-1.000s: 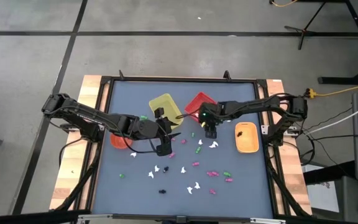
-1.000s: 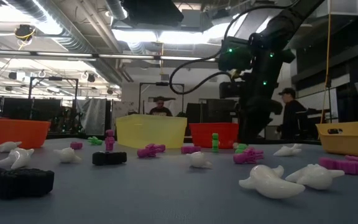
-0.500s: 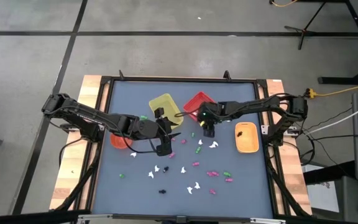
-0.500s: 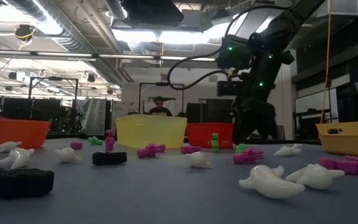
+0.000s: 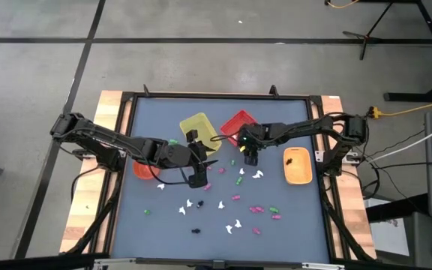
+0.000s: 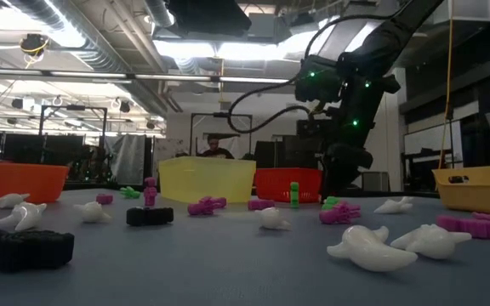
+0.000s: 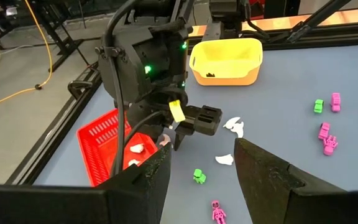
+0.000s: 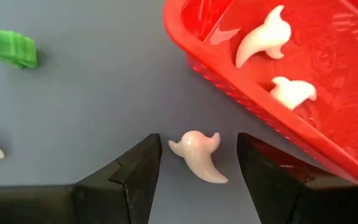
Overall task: Sort Halloween decoration
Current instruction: Put the white ghost toy into the red bin
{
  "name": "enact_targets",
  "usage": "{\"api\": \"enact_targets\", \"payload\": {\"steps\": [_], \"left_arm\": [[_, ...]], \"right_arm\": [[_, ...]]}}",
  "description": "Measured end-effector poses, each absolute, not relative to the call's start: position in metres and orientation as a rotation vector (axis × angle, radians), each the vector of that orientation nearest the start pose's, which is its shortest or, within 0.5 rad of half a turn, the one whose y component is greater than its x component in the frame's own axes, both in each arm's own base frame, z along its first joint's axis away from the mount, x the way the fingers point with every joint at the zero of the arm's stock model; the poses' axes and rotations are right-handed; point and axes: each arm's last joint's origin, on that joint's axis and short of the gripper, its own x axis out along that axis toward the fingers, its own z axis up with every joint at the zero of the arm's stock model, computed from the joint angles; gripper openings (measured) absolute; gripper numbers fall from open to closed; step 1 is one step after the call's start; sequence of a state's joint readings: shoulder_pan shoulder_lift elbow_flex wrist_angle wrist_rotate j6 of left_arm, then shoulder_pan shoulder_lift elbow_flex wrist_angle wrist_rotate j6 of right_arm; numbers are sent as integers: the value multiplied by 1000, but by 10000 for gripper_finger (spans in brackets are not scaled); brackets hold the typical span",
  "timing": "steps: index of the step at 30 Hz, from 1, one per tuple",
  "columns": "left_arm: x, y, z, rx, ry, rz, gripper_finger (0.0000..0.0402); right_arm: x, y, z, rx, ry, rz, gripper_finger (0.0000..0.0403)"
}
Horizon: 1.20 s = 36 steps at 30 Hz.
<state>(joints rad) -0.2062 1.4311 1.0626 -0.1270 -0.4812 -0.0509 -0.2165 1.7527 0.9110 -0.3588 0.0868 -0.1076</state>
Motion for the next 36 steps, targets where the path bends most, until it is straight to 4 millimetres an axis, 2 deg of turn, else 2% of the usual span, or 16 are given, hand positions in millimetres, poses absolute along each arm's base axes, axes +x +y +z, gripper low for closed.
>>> {"api": "enact_targets", "payload": {"steps": [7, 16, 20, 30, 36], "left_arm": [[312, -51, 288, 117, 460, 281, 160], [312, -51, 288, 116, 460, 281, 160], [312, -51, 288, 116, 460, 281, 160], [312, -51, 288, 116, 460, 281, 160], [312, -51, 288, 116, 460, 281, 160]], "right_arm": [[304, -69, 126, -8, 1221, -189, 205], [303, -68, 125, 18, 1231, -151, 108], [303, -68, 125, 17, 1231, -152, 79], [302, -67, 125, 18, 1235, -150, 72], [304, -68, 136, 23, 1281, -146, 73]]}}
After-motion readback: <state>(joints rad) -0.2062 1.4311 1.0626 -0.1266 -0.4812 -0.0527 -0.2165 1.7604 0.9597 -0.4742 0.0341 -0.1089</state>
